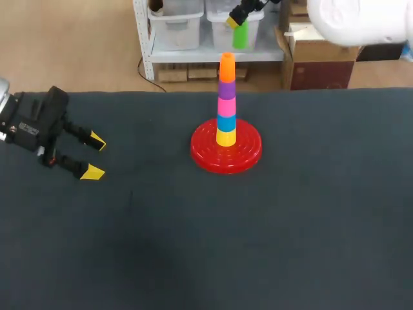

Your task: Pick up and stack the cylinders on the red base in this order: pink,purple,orange,green

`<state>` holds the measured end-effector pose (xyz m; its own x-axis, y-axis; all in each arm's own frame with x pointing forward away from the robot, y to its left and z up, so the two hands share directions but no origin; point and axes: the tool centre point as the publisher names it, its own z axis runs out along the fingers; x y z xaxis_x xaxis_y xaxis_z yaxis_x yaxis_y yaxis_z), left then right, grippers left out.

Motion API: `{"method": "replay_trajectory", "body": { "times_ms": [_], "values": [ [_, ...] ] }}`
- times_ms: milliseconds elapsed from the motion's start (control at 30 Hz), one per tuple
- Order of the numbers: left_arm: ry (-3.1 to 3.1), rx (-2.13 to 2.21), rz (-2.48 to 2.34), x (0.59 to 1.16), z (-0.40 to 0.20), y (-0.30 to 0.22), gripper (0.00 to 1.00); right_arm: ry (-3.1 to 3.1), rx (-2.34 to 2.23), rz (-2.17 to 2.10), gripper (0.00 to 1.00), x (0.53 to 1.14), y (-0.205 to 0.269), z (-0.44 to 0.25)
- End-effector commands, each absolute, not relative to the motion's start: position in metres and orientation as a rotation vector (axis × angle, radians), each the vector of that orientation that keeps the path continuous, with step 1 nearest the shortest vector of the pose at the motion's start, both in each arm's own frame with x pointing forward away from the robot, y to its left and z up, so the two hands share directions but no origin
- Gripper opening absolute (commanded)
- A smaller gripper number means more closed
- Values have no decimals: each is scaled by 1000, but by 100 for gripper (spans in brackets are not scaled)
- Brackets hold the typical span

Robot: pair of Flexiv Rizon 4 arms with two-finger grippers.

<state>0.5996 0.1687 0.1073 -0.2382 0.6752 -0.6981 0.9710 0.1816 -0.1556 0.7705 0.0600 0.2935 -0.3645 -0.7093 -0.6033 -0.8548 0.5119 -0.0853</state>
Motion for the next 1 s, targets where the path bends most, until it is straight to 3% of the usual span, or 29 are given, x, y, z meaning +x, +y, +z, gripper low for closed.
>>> {"method": "replay_trajectory", "body": {
  "times_ms": [33, 1000],
  "values": [
    [1980, 1542, -815, 599, 106, 170, 100, 2185, -1335, 410, 0, 778, 71, 290],
    [1980, 1542, -815, 599, 106, 170, 100, 2195, -1386, 399, 0, 771, 76, 272]
  ]
}}
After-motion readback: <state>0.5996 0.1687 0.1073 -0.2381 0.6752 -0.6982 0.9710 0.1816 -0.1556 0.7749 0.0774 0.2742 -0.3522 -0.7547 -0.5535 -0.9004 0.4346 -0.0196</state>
